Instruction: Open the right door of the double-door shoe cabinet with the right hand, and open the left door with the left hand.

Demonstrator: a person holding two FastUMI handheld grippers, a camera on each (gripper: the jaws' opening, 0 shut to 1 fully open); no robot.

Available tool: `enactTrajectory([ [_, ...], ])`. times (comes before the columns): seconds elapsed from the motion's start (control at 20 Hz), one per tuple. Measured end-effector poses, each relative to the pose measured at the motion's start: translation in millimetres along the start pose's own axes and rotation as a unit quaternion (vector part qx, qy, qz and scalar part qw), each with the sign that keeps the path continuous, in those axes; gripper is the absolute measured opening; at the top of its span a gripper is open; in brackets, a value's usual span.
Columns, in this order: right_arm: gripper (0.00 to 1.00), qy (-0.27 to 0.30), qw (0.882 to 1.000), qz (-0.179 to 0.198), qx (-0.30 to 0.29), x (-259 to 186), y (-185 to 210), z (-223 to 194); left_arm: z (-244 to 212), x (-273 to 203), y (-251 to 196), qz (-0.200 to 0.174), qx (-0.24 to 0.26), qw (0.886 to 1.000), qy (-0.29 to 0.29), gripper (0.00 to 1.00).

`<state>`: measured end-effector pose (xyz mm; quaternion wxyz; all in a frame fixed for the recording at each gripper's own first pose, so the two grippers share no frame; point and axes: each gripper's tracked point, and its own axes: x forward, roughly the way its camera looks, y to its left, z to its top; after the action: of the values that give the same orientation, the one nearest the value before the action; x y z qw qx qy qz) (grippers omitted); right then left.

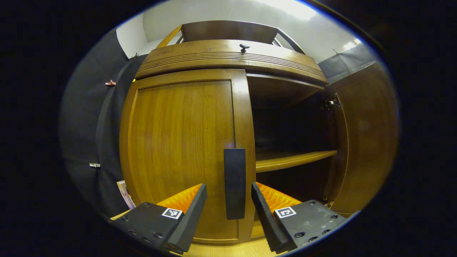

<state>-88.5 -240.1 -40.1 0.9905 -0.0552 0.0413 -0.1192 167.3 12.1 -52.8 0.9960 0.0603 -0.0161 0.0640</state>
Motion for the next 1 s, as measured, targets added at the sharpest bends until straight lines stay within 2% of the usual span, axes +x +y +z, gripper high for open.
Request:
enactTrajectory([
  [0.2,0.97,-0.007,1.0,-0.013,-0.001,10.5,-15.2,-2.3,-7.6,14.0,-15.9,-0.032,-0.01,0.999,0.005,0.75],
  [0.25,0.99,-0.007,1.0,-0.02,-0.007,14.3,-20.8,-3.3,-11.6,18.2,-14.5,-0.027,-0.011,0.999,0.013,0.75],
  [0.35,0.97,0.001,1.0,-0.017,-0.004,19.4,-23.2,-8.6,-20.1,26.4,-8.4,-0.013,-0.022,0.999,0.028,0.75],
  [0.4,0.97,0.004,1.0,-0.011,0.002,20.1,-21.2,-10.4,-20.3,23.3,-3.8,-0.001,-0.033,0.999,0.028,0.68],
  [0.55,0.97,0.006,1.0,-0.014,0.006,20.6,-27.8,-16.3,-19.6,25.0,-8.7,-0.025,-0.061,0.998,0.023,0.49],
  [0.65,0.97,0.007,1.0,-0.023,0.007,20.2,-34.9,-20.0,-19.7,25.4,-7.7,-0.021,-0.037,0.999,0.028,0.38],
  [0.75,0.97,0.011,1.0,-0.025,0.015,20.0,-35.7,-21.2,-20.6,26.0,-8.5,-0.024,-0.037,0.999,0.03,0.36],
  [1.0,0.97,0.007,1.0,-0.02,0.023,14.9,-28.3,-15.3,-19.6,13.4,-10.3,-0.057,-0.061,0.996,0.044,0.34],
])
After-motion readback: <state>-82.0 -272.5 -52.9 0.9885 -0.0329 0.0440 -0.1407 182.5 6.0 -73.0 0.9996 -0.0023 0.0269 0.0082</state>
